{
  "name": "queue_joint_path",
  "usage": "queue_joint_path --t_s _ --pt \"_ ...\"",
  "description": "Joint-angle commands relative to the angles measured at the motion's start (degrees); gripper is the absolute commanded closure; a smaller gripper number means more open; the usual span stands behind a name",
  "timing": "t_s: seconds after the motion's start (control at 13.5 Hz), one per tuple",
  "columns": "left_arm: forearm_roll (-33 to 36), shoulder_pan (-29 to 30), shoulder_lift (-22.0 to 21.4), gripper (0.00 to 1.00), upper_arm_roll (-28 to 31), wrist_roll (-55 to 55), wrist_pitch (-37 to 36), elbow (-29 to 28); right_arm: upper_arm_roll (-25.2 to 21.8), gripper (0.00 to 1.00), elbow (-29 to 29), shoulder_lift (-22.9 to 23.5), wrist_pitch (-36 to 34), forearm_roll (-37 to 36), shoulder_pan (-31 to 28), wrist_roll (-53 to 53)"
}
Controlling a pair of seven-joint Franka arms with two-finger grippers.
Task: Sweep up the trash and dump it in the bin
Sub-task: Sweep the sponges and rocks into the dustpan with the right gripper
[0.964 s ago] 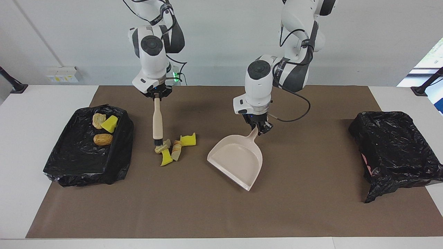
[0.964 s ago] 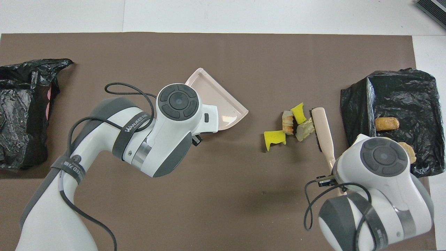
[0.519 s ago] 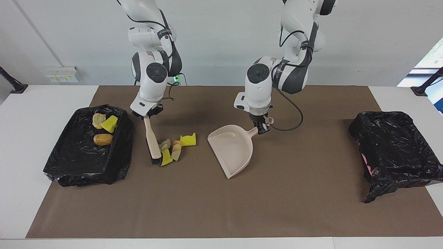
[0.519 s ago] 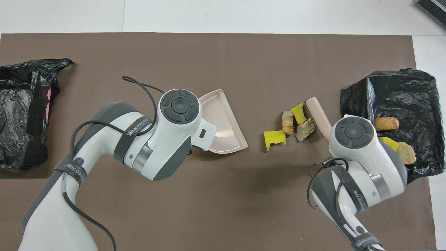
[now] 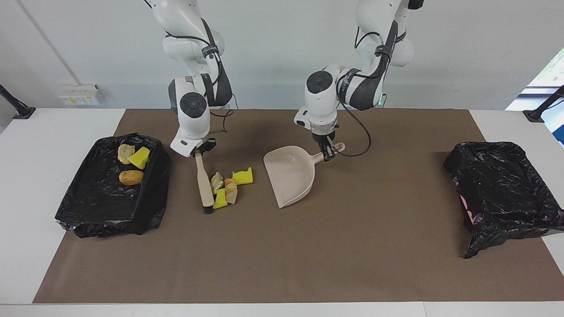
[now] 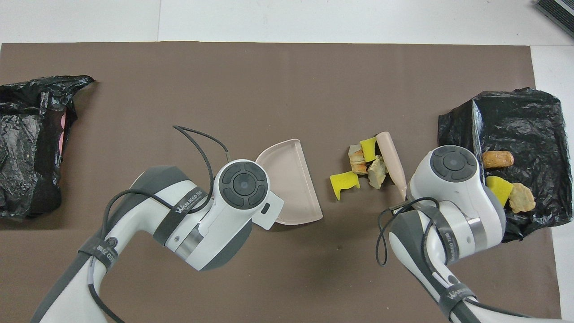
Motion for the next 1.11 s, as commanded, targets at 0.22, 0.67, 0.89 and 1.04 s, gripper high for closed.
queue_joint_path --t_s 0.22,0.67,0.89,1.04 --pt "1.7 -0.2 -3.5 1.00 0.5 0.8 4.1 -6.0 0.6 1.00 -0.3 1.7 5.6 18.3 10.1 2.6" --pt "1.6 1.7 -3.1 1.00 0.5 6.4 7.1 -6.4 0.5 1.00 2.6 0.0 0.9 37.2 13.2 -3.4" --pt "1.6 3.6 -2.7 1.00 0.5 10.8 8.3 -6.3 0.1 1.00 6.3 -2.7 -8.1 36.5 10.0 -2.3" --pt "1.6 4.4 -2.5 1.00 0.5 12.0 9.8 -6.1 -0.3 1.00 6.8 -5.0 -9.8 33.0 9.5 0.8"
